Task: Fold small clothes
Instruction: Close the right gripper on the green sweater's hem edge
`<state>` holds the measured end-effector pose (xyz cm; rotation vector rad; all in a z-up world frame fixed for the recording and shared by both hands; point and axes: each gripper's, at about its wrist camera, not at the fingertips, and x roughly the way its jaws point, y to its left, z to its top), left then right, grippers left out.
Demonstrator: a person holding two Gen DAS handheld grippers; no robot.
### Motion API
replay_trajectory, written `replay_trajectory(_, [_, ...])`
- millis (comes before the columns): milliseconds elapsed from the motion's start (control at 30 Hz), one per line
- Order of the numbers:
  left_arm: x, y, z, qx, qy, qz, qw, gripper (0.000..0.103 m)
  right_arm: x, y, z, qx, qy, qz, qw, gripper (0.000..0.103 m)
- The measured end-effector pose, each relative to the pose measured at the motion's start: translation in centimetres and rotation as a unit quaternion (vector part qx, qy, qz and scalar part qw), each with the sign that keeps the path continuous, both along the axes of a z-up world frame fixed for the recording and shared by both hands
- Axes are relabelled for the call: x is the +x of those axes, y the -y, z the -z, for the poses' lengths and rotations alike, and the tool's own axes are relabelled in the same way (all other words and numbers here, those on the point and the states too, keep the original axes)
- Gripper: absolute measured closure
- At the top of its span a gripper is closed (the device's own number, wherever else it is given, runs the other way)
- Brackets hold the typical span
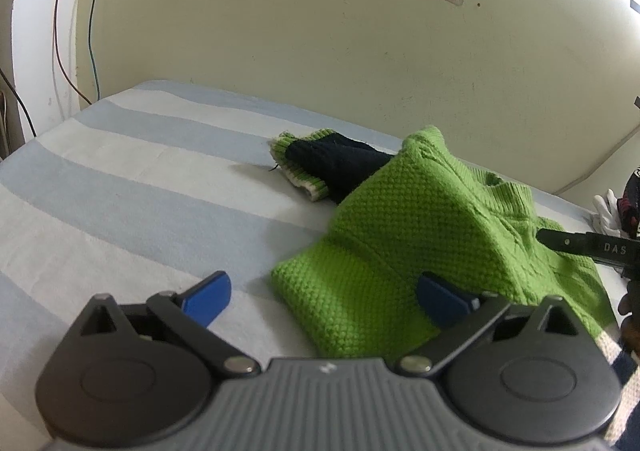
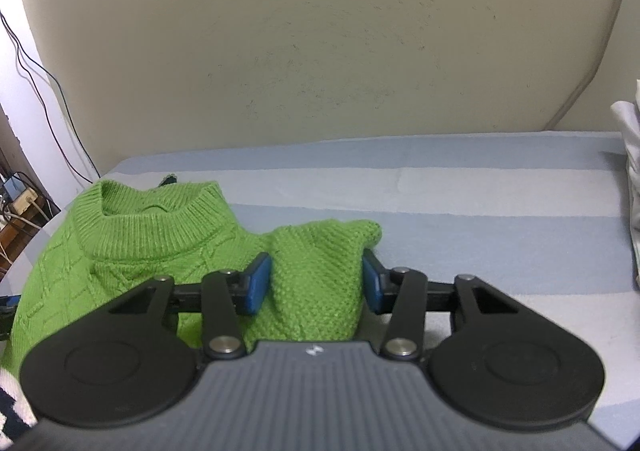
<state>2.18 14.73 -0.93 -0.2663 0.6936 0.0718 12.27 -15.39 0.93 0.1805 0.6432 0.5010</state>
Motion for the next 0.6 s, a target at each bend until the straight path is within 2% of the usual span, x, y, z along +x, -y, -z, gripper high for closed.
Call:
replay_trajectory(333, [0.0,0.1,0.0,0.007,-0.002,0.004,1.0000,0.000,0.1,-0.3,0.1,0.006,-0.003,-0.009,1.000,0.041])
replay_trajectory(600, [0.0,0.0,0.1,0.006,-0.002,0.005,1.0000,0.000,0.2,-0.3,0.1,0.007,-0.003,-0.009,1.000,0.041])
